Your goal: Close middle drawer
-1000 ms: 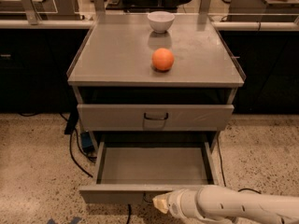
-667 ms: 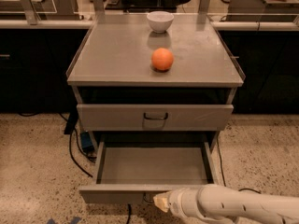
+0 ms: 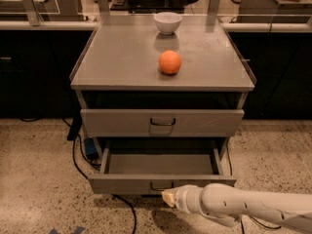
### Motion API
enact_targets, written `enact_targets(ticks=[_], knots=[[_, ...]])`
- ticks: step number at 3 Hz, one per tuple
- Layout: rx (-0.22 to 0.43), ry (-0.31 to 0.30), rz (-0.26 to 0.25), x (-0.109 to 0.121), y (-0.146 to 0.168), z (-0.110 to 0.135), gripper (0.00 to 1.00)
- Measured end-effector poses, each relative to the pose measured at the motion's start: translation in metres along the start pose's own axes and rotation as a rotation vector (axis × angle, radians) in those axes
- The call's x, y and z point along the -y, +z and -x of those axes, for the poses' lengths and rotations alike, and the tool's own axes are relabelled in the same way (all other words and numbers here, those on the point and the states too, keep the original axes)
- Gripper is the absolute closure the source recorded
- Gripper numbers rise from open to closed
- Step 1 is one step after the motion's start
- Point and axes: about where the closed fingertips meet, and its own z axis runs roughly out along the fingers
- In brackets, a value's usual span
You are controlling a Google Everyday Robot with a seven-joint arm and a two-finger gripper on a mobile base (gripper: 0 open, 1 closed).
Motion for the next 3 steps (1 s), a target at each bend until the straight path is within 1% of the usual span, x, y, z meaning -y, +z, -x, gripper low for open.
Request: enact_targets(ticks=[1,2,3], knots=[[0.000,0.000,0.000,0.000,0.000,0.000,1.00],[0.009,-0.031,-0.061,0.024,0.000,0.023,1.00],[0.012,-0.047,-0.112,0.044,0.002,0.043,1.00]])
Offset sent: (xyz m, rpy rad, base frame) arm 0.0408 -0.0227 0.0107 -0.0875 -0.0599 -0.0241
